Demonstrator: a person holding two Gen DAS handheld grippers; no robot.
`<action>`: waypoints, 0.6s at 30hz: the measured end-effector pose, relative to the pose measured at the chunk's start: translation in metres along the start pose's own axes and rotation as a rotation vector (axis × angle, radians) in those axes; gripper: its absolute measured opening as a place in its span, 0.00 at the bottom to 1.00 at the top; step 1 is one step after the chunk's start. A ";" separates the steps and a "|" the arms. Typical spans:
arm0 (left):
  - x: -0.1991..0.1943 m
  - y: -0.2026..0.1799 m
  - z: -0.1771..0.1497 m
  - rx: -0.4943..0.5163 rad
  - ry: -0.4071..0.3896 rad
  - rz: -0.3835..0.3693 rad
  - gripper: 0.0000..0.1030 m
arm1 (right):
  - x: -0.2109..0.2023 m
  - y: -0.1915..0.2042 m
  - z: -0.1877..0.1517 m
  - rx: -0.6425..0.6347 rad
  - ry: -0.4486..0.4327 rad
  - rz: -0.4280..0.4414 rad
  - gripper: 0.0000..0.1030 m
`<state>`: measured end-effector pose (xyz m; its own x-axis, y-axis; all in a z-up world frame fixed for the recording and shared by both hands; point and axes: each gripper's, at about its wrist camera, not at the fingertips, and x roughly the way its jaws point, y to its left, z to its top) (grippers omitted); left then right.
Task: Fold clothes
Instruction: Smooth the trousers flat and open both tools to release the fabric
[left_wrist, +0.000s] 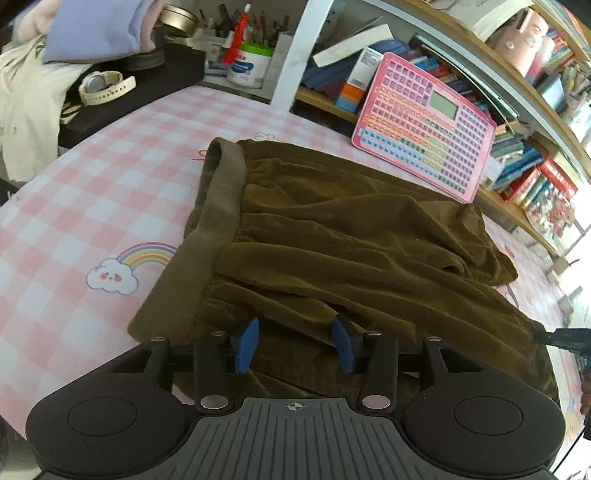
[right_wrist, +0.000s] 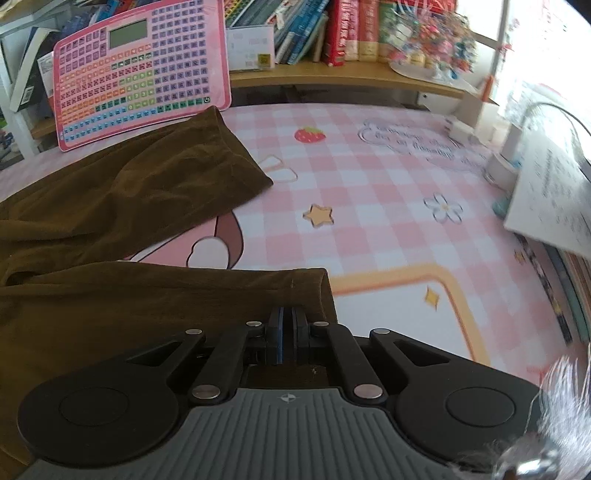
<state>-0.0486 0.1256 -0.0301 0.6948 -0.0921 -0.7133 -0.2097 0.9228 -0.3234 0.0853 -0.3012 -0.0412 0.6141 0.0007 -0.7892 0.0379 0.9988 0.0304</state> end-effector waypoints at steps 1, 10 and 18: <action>0.001 -0.003 -0.001 -0.005 -0.005 0.009 0.49 | 0.002 -0.002 0.003 -0.011 -0.003 0.008 0.03; -0.013 -0.024 -0.007 -0.039 -0.071 0.075 0.51 | -0.042 -0.018 -0.020 -0.113 -0.041 0.135 0.05; -0.014 -0.052 -0.020 -0.023 -0.066 0.100 0.51 | -0.086 -0.029 -0.085 -0.251 -0.009 0.163 0.05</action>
<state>-0.0612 0.0715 -0.0158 0.7131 0.0254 -0.7006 -0.2956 0.9170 -0.2676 -0.0357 -0.3264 -0.0261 0.6032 0.1633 -0.7807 -0.2578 0.9662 0.0029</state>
